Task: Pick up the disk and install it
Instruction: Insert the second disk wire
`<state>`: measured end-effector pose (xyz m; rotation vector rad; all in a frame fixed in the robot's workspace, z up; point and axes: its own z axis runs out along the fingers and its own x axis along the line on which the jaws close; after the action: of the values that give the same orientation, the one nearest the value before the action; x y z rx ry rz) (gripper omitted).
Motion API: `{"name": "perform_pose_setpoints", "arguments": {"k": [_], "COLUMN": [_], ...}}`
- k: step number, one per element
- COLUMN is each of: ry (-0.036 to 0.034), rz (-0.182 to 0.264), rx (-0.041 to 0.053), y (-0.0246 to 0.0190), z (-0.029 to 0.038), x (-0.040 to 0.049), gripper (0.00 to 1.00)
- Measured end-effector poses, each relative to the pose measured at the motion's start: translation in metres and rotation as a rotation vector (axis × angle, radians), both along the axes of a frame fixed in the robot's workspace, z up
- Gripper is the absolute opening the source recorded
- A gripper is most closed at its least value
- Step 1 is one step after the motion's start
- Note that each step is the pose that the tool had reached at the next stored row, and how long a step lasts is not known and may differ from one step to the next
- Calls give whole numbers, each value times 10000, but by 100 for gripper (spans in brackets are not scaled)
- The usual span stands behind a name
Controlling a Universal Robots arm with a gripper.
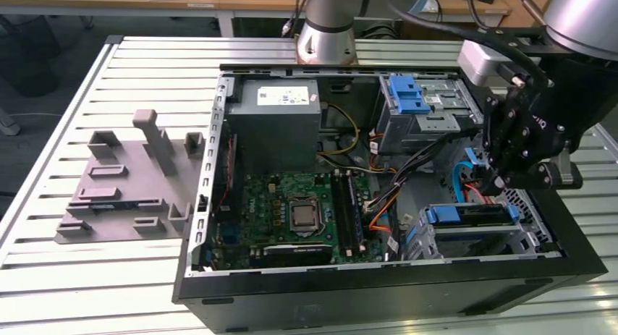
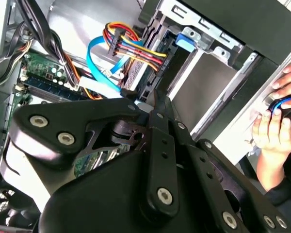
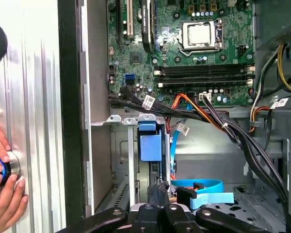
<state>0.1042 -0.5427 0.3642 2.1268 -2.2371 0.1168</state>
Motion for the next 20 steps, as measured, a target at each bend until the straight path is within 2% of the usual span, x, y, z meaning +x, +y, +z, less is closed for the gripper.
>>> {"name": "perform_pose_setpoints", "arguments": {"k": [6,14,20], "ry": [0,0,-1], "rz": [1,1,1], "rx": [2,3,-3], "y": [0,7,71], "z": [29,158,180], "x": [-65,-78,-78], "gripper": [11,11,11]}}
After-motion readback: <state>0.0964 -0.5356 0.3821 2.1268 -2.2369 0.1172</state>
